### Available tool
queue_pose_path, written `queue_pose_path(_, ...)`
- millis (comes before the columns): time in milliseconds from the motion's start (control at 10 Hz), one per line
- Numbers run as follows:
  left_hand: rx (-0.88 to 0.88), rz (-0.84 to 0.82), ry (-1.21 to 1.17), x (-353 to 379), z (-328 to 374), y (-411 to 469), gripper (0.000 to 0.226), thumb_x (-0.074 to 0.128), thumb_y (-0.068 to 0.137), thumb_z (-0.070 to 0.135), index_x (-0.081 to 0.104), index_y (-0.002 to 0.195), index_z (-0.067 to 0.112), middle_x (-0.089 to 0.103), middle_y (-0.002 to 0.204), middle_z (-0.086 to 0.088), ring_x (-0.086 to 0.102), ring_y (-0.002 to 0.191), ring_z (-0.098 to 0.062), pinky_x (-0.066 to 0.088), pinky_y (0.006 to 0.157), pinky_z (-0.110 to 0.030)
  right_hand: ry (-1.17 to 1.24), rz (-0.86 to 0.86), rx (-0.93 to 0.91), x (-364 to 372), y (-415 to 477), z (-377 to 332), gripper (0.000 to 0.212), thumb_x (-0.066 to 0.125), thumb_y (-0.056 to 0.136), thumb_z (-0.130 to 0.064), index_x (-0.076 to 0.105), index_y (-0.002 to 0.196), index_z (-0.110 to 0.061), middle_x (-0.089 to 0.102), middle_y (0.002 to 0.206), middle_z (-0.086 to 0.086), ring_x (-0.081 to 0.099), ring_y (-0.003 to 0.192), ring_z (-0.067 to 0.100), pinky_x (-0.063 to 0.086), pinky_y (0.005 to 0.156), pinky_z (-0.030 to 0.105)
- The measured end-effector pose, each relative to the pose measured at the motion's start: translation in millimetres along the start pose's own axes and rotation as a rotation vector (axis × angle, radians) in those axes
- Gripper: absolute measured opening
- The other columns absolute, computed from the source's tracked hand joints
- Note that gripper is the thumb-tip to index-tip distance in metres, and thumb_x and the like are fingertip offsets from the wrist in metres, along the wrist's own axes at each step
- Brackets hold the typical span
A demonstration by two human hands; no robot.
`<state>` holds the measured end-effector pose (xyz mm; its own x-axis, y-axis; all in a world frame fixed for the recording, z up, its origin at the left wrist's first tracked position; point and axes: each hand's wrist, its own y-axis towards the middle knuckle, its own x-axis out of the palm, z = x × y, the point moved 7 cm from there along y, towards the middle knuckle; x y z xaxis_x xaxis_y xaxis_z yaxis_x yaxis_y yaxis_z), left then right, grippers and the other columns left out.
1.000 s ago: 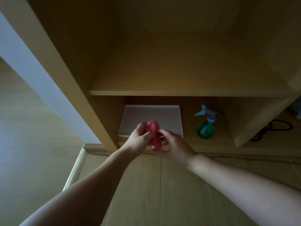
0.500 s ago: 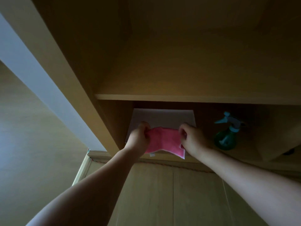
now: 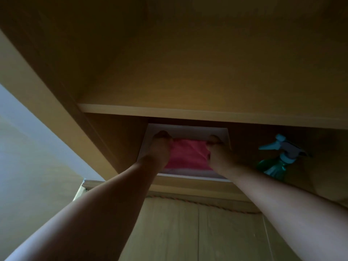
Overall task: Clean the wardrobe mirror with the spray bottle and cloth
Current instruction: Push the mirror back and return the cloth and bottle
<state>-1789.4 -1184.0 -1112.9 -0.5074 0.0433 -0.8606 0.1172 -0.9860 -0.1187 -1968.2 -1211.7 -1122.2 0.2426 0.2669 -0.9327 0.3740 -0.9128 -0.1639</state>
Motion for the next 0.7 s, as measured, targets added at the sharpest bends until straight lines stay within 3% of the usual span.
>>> queue_pose_path(100,0.003,-0.020,0.092,8.5,0.2,4.0,0.047,0.050,0.093,0.004,0.047,0.139,0.008,0.027,0.155,-0.013,0.025,0.142,-0.030,0.022,0.113,-0.034,-0.118,-0.044,-0.038,5.5,2.4,-0.4,0.056,0.049,0.095,-0.006,0.034,0.149,-0.013,-0.002,0.163,0.010,0.009,0.149,0.029,0.028,0.114,0.034)
queue_pose_path(200,-0.057,-0.172,0.201,37.1,-3.1,1.6,0.049,0.033,0.102,0.008,0.022,0.149,0.001,0.020,0.158,-0.016,0.018,0.145,-0.029,0.014,0.117,-0.034,-0.197,-0.157,-0.150,24.4,-5.2,-6.5,0.063,0.041,0.096,-0.004,0.020,0.154,-0.019,0.006,0.163,0.006,0.010,0.149,0.027,0.024,0.117,0.038)
queue_pose_path(300,-0.053,-0.217,0.262,49.5,-7.9,-4.2,0.048,0.034,0.101,0.014,0.026,0.148,0.008,0.034,0.151,-0.016,0.035,0.138,-0.030,0.028,0.113,-0.038,-0.267,-0.289,-0.128,40.4,-11.3,-0.1,0.051,0.038,0.100,-0.014,0.028,0.150,-0.011,0.005,0.163,0.006,0.010,0.148,0.028,0.023,0.117,0.041)
queue_pose_path(400,-0.007,-0.220,0.356,48.8,-8.1,-15.2,0.050,0.043,0.096,0.017,0.033,0.145,0.009,0.037,0.148,-0.015,0.039,0.134,-0.032,0.034,0.109,-0.041,-0.305,-0.349,-0.043,46.4,-13.9,12.2,0.056,0.034,0.102,-0.027,0.018,0.153,-0.011,-0.007,0.163,0.007,-0.003,0.150,0.027,0.010,0.120,0.044)
queue_pose_path(500,0.009,-0.195,0.377,44.0,-3.5,-28.3,0.053,0.043,0.096,0.017,0.030,0.147,0.009,0.034,0.150,-0.013,0.035,0.137,-0.027,0.031,0.111,-0.036,-0.274,-0.353,0.007,42.5,-18.1,16.9,0.060,0.031,0.103,-0.035,0.012,0.154,-0.012,-0.011,0.163,0.008,-0.006,0.149,0.028,0.007,0.120,0.042)
queue_pose_path(600,0.032,-0.182,0.268,29.3,4.7,-50.0,0.050,0.042,0.097,0.016,0.033,0.146,0.010,0.035,0.150,-0.012,0.036,0.137,-0.026,0.032,0.110,-0.032,-0.153,-0.321,0.008,28.0,-31.4,8.7,0.057,0.036,0.102,-0.032,0.019,0.153,-0.014,-0.004,0.163,0.006,0.000,0.150,0.027,0.014,0.120,0.040)
queue_pose_path(700,-0.008,-0.158,0.120,-1.1,20.9,-89.3,0.044,0.045,0.096,0.018,0.043,0.139,0.015,0.048,0.141,-0.011,0.049,0.125,-0.027,0.042,0.101,-0.033,-0.075,-0.303,-0.022,1.2,-63.6,-13.1,0.045,0.040,0.101,-0.023,0.036,0.145,-0.014,0.025,0.157,0.009,0.027,0.142,0.030,0.033,0.112,0.041)
